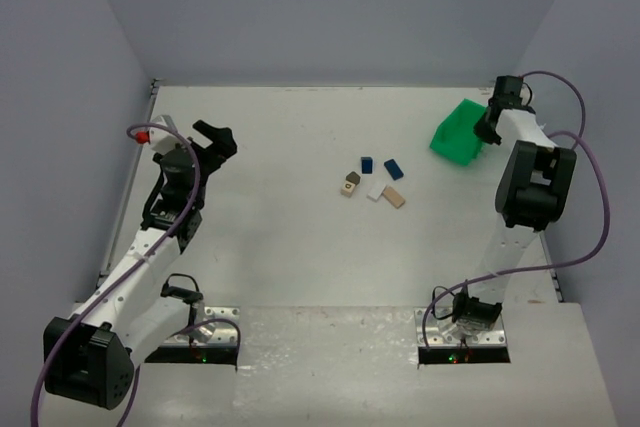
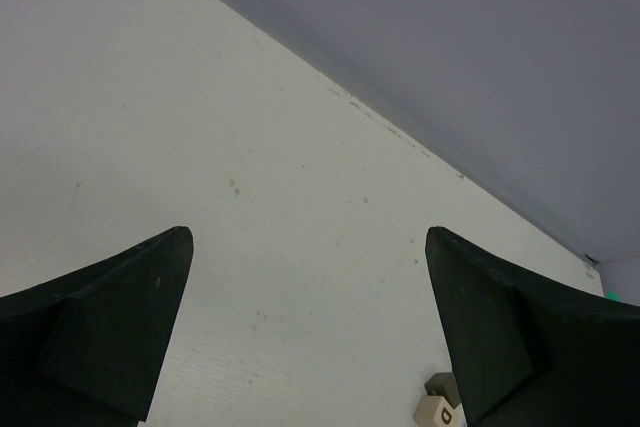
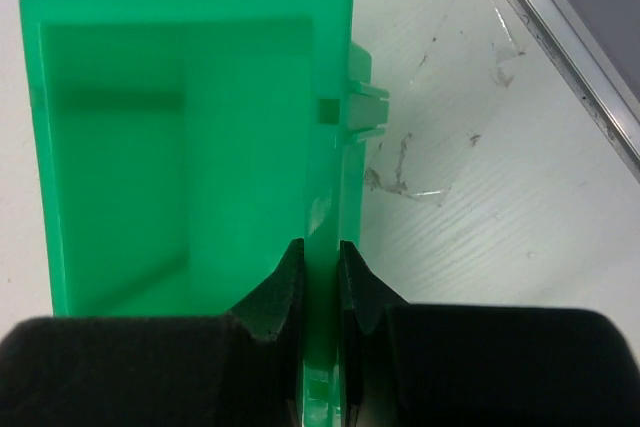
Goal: Build the wood block tower
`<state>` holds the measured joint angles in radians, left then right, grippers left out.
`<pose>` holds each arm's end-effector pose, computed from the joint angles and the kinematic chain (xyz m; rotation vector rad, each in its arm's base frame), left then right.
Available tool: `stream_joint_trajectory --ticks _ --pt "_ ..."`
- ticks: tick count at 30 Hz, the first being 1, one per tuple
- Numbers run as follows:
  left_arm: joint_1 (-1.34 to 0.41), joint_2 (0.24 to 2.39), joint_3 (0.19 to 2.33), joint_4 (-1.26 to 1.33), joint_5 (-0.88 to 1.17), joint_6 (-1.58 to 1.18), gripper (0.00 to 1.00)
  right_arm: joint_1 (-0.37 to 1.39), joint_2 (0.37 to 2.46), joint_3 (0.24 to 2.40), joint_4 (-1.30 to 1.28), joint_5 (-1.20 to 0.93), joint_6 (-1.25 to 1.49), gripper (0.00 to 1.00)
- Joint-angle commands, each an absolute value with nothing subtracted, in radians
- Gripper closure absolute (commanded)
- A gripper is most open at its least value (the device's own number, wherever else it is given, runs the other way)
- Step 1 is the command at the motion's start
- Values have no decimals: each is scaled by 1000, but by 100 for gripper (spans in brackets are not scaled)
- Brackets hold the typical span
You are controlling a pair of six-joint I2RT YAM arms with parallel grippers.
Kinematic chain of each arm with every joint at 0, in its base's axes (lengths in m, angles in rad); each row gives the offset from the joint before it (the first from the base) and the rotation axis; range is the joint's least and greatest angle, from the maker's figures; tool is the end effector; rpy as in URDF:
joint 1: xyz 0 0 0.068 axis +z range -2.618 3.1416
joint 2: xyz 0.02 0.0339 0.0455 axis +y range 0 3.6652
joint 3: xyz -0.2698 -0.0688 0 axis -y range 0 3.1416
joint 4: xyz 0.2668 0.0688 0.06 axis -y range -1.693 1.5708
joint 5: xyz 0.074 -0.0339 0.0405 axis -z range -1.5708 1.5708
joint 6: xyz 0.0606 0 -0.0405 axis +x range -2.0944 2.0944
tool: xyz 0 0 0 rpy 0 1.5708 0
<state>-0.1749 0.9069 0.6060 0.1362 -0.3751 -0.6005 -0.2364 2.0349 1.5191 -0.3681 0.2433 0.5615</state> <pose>0.2549 -0.0225 0.2828 -0.6293 1.6117 -0.2472 0.4697 -0.1282 0.1727 1.0388 2.1915 -0.1521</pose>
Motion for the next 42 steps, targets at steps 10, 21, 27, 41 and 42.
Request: stream_joint_trajectory --ticks 10,21,27,41,42 --pt "-163 978 646 202 -230 -560 0 -266 1814 1368 -126 -135 406 1" --pt "-163 1017 667 206 -109 -560 0 125 1376 936 -225 -192 104 1" --pt "-163 1011 663 206 -75 -558 0 246 1411 811 -231 -178 21 1" --pt "-163 1008 665 198 -49 -547 0 314 1706 890 -219 -19 -62 19" --pt "-163 1008 667 198 -48 -546 0 314 1714 894 -220 -14 -62 21"
